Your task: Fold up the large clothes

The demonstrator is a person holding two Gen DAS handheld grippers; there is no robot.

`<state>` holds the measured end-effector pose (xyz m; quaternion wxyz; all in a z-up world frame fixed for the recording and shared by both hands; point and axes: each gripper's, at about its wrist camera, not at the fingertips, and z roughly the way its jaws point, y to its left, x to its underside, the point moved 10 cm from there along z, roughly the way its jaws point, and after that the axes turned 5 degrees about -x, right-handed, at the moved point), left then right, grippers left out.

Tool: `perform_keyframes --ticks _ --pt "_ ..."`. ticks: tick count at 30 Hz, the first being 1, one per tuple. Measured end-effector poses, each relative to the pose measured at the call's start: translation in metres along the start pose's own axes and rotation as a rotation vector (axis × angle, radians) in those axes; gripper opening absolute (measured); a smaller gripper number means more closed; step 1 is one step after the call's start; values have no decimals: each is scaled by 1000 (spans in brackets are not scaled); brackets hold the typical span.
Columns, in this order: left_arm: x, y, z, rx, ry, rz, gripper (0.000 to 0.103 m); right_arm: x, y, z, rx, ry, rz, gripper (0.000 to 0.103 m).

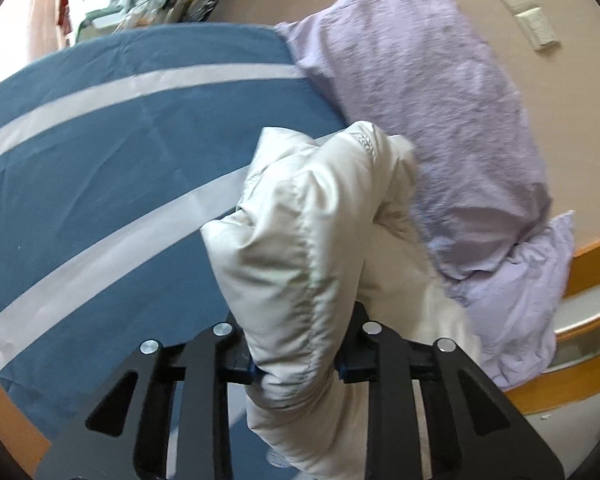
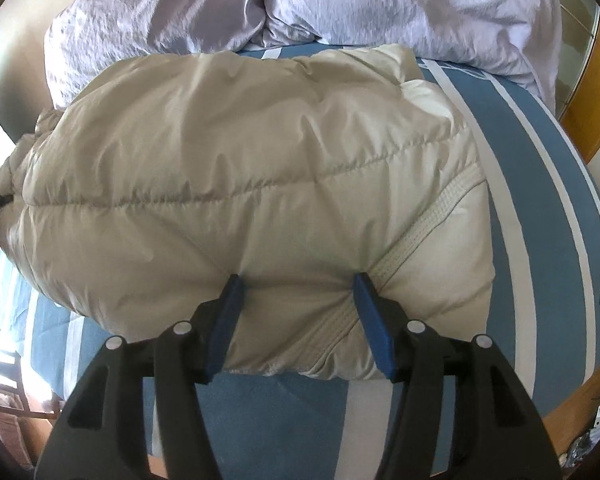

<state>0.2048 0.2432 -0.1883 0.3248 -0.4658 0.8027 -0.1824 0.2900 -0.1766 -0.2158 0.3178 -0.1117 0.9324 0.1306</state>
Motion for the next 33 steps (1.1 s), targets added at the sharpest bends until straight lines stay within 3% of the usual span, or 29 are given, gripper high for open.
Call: perform_keyframes --ticks 8,18,25,33 --pt "15 -106 -56 199 -41 161 24 -3 -1 7 5 13 9 59" --pt "104 -231 -86 345 8 473 24 -1 -1 10 -1 9 23 59" --pt "155 -258 -76 352 54 600 24 -3 -3 9 -19 7 25 59" --pt "180 -269 -63 339 82 661 24 -4 -4 9 -24 1 23 60"
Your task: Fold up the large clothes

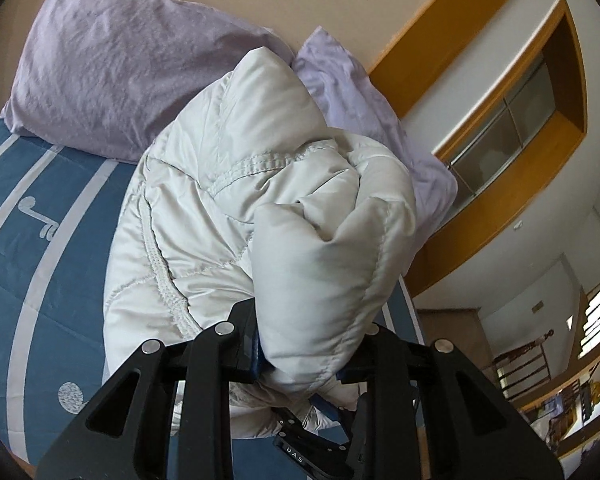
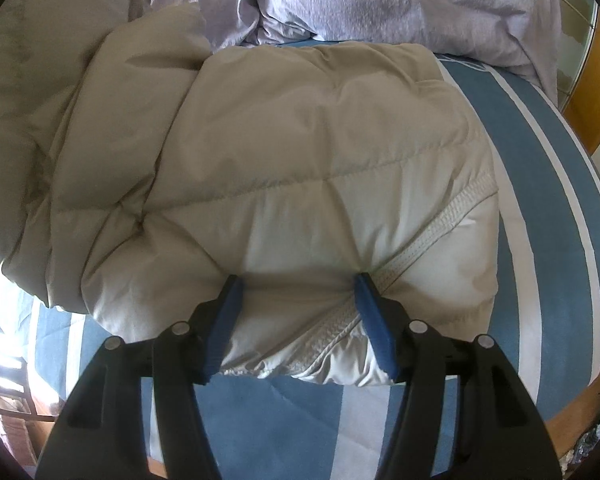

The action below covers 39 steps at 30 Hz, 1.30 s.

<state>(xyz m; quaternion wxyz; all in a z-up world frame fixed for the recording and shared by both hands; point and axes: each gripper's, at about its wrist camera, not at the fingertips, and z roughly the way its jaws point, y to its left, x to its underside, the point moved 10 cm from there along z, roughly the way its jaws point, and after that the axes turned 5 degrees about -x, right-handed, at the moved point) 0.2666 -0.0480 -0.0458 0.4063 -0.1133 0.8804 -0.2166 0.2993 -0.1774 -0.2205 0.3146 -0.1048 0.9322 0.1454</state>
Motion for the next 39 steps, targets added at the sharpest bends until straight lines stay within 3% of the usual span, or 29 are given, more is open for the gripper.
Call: perform_keyframes --ticks 13,18,31,39 --pt "47 -47 51 -12 110 184 24 9 -6 -22 -37 -58 -24 60" --pt "68 -62 72 -16 162 242 24 17 -25 -41 -27 -113 0 60" --pt "120 -76 113 -41 278 374 25 33 -54 -49 -54 -142 66 60" --pt "106 -76 96 -42 251 402 41 37 -68 -51 -47 -139 114 60"
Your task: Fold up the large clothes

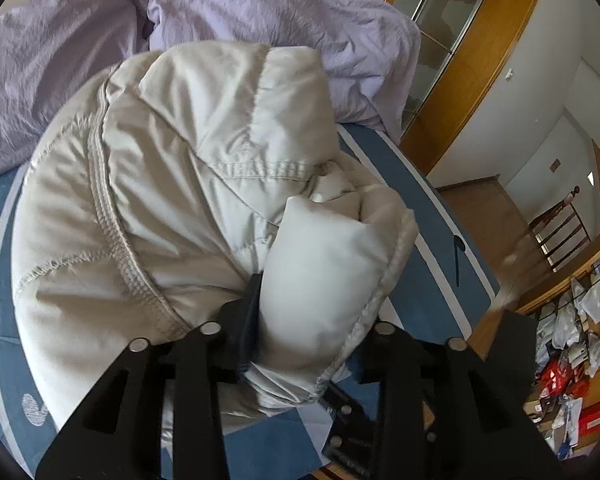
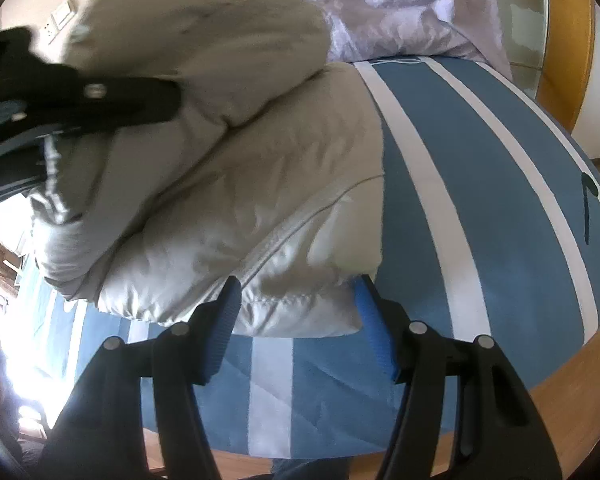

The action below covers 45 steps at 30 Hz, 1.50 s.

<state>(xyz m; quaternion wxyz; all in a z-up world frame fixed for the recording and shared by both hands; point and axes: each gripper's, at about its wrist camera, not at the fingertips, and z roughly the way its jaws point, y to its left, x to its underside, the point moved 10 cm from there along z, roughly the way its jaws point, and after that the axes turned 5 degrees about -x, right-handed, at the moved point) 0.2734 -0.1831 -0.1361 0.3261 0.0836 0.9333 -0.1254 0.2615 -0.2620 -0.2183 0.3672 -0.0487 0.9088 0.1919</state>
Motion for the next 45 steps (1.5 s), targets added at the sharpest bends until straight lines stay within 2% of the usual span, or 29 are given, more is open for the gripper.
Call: perform_keyframes --ticks 2,4,8,14,19,24,29,35,45 --pt "1 -5 -8 26 -9 7 66 0 -4 1 5 4 5 60" --pt "2 -12 -21 39 -31 20 75 2 -5 1 15 11 10 60" --pt "2 -12 -48 8 -85 62 79 3 -8 0 27 10 15 60" --pt "-5 19 -76 -77 -143 41 79 2 -8 -8 37 -9 23 60" --pt "-9 65 -90 -186 -169 -15 80 0 -9 -17 48 -31 34 60" --pt "-9 109 -76 -298 -134 -69 79 0 -16 -24 61 -42 53 60" --pt "12 118 -45 -276 -46 -110 79 4 -28 -29 76 -44 71 60" --pt "25 95 -27 -269 -41 -63 79 4 -46 -35 103 -52 97 60" --pt "34 79 -4 -247 -31 -16 79 -5 -69 -42 128 -98 137 59"
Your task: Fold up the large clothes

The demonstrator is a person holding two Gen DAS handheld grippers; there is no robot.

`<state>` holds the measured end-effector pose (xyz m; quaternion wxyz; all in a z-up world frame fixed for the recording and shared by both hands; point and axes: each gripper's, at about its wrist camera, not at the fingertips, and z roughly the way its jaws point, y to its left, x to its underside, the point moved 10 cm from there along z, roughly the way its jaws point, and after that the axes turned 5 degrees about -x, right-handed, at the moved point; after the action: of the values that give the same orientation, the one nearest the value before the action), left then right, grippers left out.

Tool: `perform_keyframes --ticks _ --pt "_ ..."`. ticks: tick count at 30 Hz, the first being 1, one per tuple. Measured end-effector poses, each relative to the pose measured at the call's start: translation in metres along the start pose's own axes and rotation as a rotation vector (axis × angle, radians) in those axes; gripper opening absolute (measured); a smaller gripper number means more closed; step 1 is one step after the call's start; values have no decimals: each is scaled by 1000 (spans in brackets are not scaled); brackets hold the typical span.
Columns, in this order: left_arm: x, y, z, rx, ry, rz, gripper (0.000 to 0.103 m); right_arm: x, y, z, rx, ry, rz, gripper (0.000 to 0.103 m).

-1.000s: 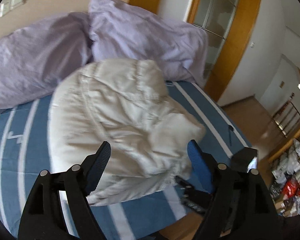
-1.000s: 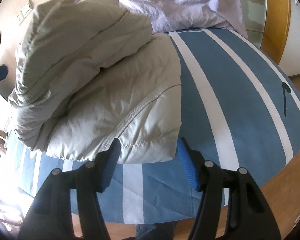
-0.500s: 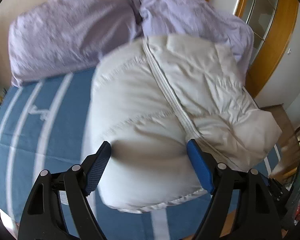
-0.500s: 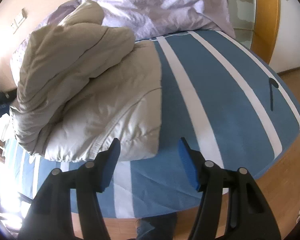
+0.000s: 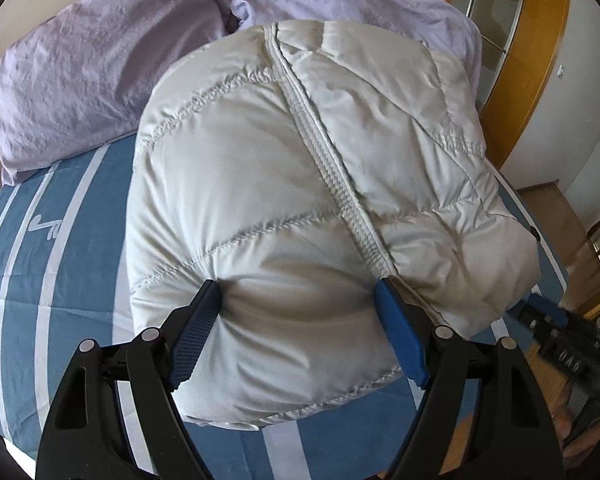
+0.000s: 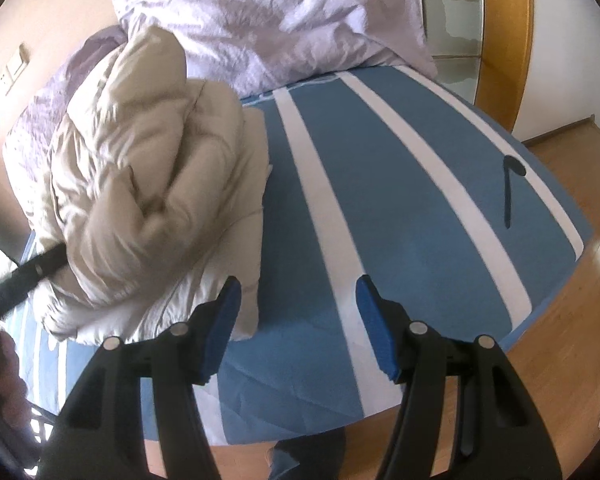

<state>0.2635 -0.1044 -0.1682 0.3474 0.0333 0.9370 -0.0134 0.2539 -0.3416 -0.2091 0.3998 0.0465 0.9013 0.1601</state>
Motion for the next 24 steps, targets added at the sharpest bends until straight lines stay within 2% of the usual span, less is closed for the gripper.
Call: perform_keyframes --ticks 1,3,6,10,13,17,24 --pt "0 0 1 3 0 0 79 -4 0 -2 -5 -11 3 57" --pt "1 -1 2 5 1 6 79 -16 5 -10 -28 -42 0 45" --pt "1 -1 4 14 6 7 79 -42 25 -21 -77 -89 -33 38" --pt "1 -2 5 20 9 5 79 -66 64 -20 -149 -107 -106 33" --pt "1 -1 6 25 10 11 79 -71 89 -11 -180 -94 -157 28" --pt "3 -1 7 34 13 9 79 -68 103 9 -173 -58 -198 27" --pt "-1 0 3 50 4 4 79 -46 89 49 -98 36 -190 25"
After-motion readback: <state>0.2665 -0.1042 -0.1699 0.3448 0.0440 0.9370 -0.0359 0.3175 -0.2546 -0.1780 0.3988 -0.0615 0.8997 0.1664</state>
